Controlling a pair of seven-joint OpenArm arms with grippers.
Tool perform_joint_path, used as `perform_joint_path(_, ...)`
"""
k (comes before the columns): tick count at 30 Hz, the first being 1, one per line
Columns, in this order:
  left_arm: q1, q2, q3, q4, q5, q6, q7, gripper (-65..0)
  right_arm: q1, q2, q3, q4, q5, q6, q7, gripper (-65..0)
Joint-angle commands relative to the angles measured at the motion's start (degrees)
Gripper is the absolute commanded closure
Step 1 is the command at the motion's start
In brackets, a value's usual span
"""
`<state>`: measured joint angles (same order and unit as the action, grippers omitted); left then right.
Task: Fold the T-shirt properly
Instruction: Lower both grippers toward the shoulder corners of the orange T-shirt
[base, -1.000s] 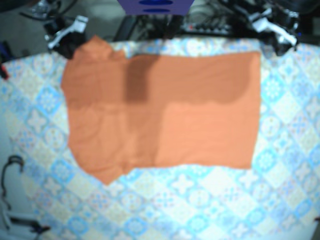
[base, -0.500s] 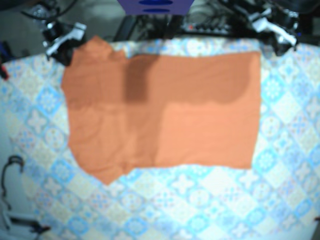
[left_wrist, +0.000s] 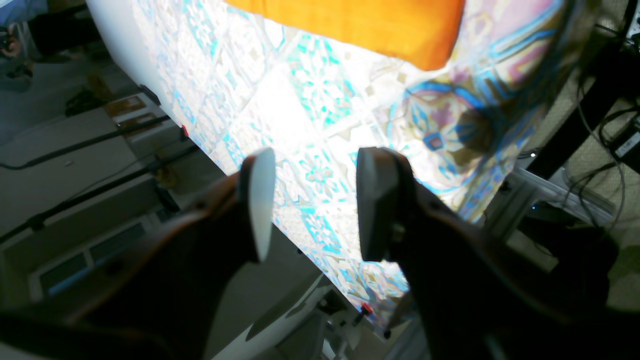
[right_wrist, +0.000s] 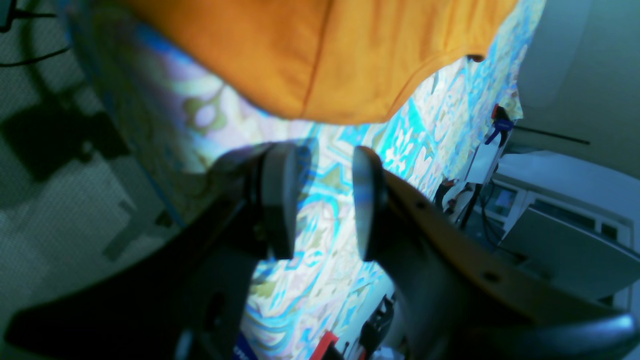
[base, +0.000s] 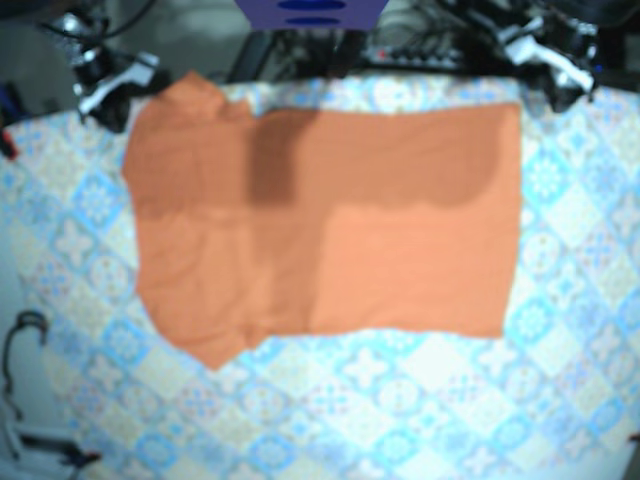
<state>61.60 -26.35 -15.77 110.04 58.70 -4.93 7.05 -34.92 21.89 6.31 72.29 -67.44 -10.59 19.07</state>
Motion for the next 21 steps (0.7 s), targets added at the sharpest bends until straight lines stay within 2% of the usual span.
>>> perform_joint_path(1, 0.7, -0.4, -0.5, 0.9, -0.1, 1.0, 0.2, -26.1, -0.3, 0.7, 0.4, 0.2, 0.3, -0.4, 0.4, -19.0)
perform_joint_path(7, 0.7, -0.4, -0.5, 0.9, -0.1, 1.0, 0.2, -26.1, -0.6, 0.7, -0.2, 0.1, 0.2, -0.4, 0.4, -19.0)
perform_joint_path(21, 0.7, -0.4, -0.5, 0.9, -0.1, 1.0, 0.3, -26.1, -0.7, 0.4, -7.1, 0.3, 0.1, -0.4, 0.1, -19.0)
